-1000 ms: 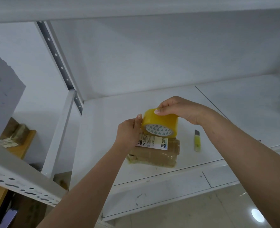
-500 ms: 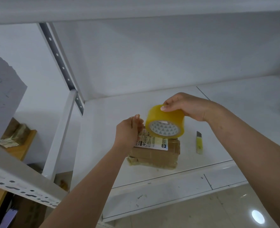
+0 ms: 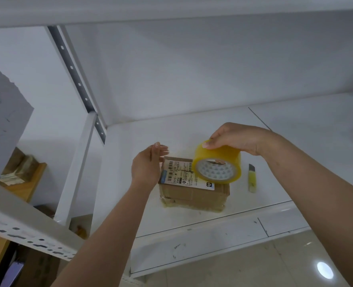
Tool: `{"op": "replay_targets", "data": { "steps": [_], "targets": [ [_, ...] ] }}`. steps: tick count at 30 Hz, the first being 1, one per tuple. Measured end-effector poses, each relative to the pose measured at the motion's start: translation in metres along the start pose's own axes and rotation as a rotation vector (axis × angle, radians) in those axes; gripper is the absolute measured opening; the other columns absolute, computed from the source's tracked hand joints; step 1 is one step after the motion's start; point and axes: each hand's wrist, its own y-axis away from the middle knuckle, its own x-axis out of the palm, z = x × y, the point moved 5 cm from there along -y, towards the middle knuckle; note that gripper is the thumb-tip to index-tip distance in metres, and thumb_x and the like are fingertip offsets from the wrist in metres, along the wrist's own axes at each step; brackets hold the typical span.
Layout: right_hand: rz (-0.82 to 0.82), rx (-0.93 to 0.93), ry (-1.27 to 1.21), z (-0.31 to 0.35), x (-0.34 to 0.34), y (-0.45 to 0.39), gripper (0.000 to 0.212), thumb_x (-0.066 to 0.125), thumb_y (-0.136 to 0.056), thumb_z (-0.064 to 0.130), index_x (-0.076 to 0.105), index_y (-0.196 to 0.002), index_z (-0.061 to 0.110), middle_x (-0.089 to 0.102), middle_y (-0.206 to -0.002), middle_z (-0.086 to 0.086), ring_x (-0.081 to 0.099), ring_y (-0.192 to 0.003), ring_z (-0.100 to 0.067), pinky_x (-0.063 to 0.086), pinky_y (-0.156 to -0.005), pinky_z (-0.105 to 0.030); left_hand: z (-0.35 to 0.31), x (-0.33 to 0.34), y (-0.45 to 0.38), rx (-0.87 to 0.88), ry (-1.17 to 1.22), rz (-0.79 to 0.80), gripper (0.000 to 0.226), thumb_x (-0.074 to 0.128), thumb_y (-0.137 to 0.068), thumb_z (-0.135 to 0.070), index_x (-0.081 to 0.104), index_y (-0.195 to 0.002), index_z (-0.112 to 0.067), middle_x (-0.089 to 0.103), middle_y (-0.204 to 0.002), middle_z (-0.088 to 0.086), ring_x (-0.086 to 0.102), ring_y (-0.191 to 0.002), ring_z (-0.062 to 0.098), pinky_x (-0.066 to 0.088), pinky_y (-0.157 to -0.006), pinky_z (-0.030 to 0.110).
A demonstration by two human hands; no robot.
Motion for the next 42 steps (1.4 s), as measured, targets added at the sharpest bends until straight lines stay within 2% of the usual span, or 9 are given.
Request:
{"op": "replay_targets", "data": {
  "steps": [6, 13, 19, 21, 25, 27, 30, 36, 42],
  "targets": [
    [-0.038, -0.005, 0.196, 0.013, 0.012, -0.011, 0.058, 0.067, -0.077, 0.063, 0.074, -0.083, 0.006, 0.071, -0.076, -0.005, 0.066, -0.069, -0.019, 0.049, -0.069, -0.031, 0.034, -0.004, 0.009, -0.218, 0.131, 0.069, 0.038, 0.039, -0.103, -0.037, 0.068, -0.106, -0.013, 0.073, -0.099, 0.002, 0.07, -0.093, 0.017, 0.057, -0.082, 0.04],
    [-0.117, -0.086, 0.199, 0.015, 0.019, -0.013, 0.064, 0.064, -0.076, 0.067, 0.074, -0.085, 0.004, 0.073, -0.074, -0.006, 0.067, -0.06, -0.016, 0.048, -0.059, -0.026, 0.051, 0.002, 0.015, -0.381, 0.344, 0.066, 0.031, 0.041, -0.104, -0.028, 0.064, -0.109, -0.008, 0.071, -0.099, 0.007, 0.07, -0.079, 0.013, 0.054, -0.056, 0.019],
    [-0.201, -0.138, 0.15, 0.016, 0.025, -0.015, 0.055, 0.067, -0.078, 0.061, 0.074, -0.078, 0.006, 0.069, -0.062, -0.001, 0.066, -0.052, -0.01, 0.044, -0.046, -0.018, 0.063, 0.006, 0.017, -0.388, 0.26, 0.08, 0.037, 0.039, -0.105, -0.03, 0.064, -0.118, -0.006, 0.071, -0.106, 0.012, 0.067, -0.091, 0.018, 0.057, -0.074, 0.027],
    [-0.221, -0.149, 0.144, 0.017, 0.027, -0.015, 0.053, 0.068, -0.078, 0.06, 0.074, -0.078, 0.008, 0.071, -0.065, -0.003, 0.068, -0.057, -0.013, 0.047, -0.052, -0.024, 0.067, 0.013, 0.02, -0.397, 0.21, 0.138, 0.039, 0.038, -0.105, -0.034, 0.067, -0.114, -0.01, 0.073, -0.101, 0.008, 0.066, -0.096, 0.019, 0.055, -0.087, 0.035],
    [-0.301, -0.183, 0.101, 0.016, 0.031, -0.015, 0.043, 0.069, -0.079, 0.056, 0.074, -0.08, 0.014, 0.071, -0.075, 0.0, 0.068, -0.071, -0.016, 0.055, -0.073, -0.039, 0.074, 0.028, 0.031, -0.52, 0.296, 0.176, 0.041, 0.041, -0.102, -0.042, 0.071, -0.099, -0.014, 0.075, -0.08, -0.002, 0.07, -0.074, 0.01, 0.053, -0.056, 0.02],
    [-0.344, -0.186, 0.072, 0.014, 0.031, -0.013, 0.035, 0.07, -0.079, 0.055, 0.073, -0.082, 0.02, 0.068, -0.079, 0.007, 0.065, -0.077, -0.012, 0.056, -0.079, -0.042, 0.079, 0.03, 0.034, -0.563, 0.334, 0.14, 0.04, 0.047, -0.1, -0.043, 0.069, -0.1, -0.01, 0.075, -0.085, 0.004, 0.071, -0.076, 0.017, 0.055, -0.057, 0.027],
    [-0.35, -0.182, 0.051, 0.013, 0.032, -0.013, 0.03, 0.071, -0.078, 0.054, 0.071, -0.079, 0.025, 0.066, -0.078, 0.011, 0.063, -0.079, -0.009, 0.056, -0.08, -0.042, 0.084, 0.028, 0.034, -0.6, 0.429, 0.035, 0.032, 0.056, -0.096, -0.039, 0.059, -0.104, -0.008, 0.072, -0.096, 0.012, 0.068, -0.089, 0.029, 0.057, -0.073, 0.042],
    [-0.346, -0.178, 0.054, 0.015, 0.033, -0.014, 0.032, 0.07, -0.079, 0.054, 0.072, -0.083, 0.022, 0.064, -0.08, 0.011, 0.062, -0.079, -0.01, 0.056, -0.077, -0.04, 0.088, 0.027, 0.041, -0.537, 0.285, 0.03, 0.016, 0.052, -0.096, -0.005, 0.063, -0.106, -0.01, 0.072, -0.098, 0.01, 0.069, -0.086, 0.023, 0.059, -0.071, 0.037],
    [-0.338, -0.187, 0.036, 0.013, 0.033, -0.015, 0.032, 0.07, -0.079, 0.055, 0.07, -0.081, 0.023, 0.063, -0.077, 0.011, 0.061, -0.076, -0.01, 0.053, -0.069, -0.035, 0.088, 0.022, 0.037, -0.467, 0.25, 0.118, 0.015, 0.054, -0.095, -0.005, 0.063, -0.1, -0.015, 0.073, -0.094, 0.006, 0.069, -0.084, 0.022, 0.057, -0.062, 0.031]
  ]
}}
